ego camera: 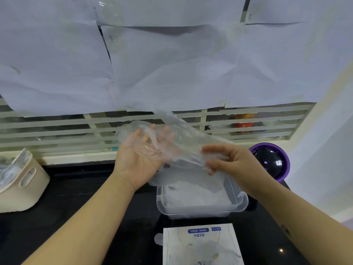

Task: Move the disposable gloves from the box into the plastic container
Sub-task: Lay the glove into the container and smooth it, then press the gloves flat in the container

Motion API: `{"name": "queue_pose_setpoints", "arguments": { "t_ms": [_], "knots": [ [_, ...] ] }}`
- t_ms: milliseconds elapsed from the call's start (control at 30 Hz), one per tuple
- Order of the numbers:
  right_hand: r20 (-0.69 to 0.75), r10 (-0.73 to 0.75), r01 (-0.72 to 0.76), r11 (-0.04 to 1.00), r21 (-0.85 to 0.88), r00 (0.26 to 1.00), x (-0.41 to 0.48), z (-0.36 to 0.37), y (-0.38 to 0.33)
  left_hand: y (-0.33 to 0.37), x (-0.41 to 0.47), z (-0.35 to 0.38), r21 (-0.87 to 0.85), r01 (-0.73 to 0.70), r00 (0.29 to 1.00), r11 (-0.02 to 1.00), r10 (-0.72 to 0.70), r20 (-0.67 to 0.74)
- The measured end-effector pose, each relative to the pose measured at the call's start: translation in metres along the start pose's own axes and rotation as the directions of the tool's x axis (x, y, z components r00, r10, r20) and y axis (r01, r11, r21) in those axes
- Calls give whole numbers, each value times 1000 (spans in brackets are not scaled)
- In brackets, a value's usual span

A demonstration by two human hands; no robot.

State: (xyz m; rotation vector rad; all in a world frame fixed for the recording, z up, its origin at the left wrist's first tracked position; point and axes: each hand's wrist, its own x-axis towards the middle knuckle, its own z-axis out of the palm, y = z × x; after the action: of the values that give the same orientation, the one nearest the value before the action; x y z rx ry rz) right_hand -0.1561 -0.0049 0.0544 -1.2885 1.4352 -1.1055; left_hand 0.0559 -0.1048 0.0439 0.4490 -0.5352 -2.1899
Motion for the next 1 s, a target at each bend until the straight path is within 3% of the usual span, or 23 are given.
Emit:
{"name": "queue_pose_setpoints", "arguments": {
  "t_ms": [100,200,300,433,567,633,700,733,767,800,833,867,900,933,1000],
  "knots": [
    [-11,-92,88,978,-191,996,3,-8,2,-7,-5,-8,66,74,995,995,-70,-64],
    [18,-99,100,960,-263,995,4,-13,7,-19,-9,-8,186,68,993,980,-48,-111],
    [73,-77,95,950,-298,994,4,-16,14,-27,-5,-8,301,-19,989,953,62,-134],
    [96,8,31,915,-402,995,7,-25,23,-35,4,-18,557,-69,932,828,253,-260],
    [110,140,-71,876,-477,984,16,-31,38,-37,3,-50,796,96,838,598,383,-389],
    [144,212,-106,842,-529,967,23,-31,46,-34,0,-58,847,89,729,524,545,-414],
    [180,265,-112,802,-587,947,31,-31,56,-30,-3,-52,944,15,637,330,725,-263],
    [188,283,-111,779,-617,941,35,-30,61,-31,-3,-46,986,-49,648,159,756,-90],
    [189,299,-109,753,-649,935,39,-29,65,-32,-2,-38,992,-116,695,-58,708,123],
    [190,311,-102,723,-683,931,43,-28,69,-36,3,-32,942,-175,775,-288,550,312],
    [194,318,-88,694,-715,928,46,-26,73,-41,10,-27,836,-245,857,-491,294,424],
    [203,325,-71,666,-743,924,49,-24,76,-48,19,-25,720,-306,913,-623,22,407],
    [214,334,-54,640,-766,918,52,-23,79,-55,28,-25,647,-324,943,-691,-179,281],
    [225,346,-41,616,-786,911,54,-22,81,-62,37,-27,606,-303,949,-735,-292,120],
    [227,357,-20,572,-820,906,58,-18,85,-73,51,-34,551,-263,918,-792,-382,-112]
  ]
}}
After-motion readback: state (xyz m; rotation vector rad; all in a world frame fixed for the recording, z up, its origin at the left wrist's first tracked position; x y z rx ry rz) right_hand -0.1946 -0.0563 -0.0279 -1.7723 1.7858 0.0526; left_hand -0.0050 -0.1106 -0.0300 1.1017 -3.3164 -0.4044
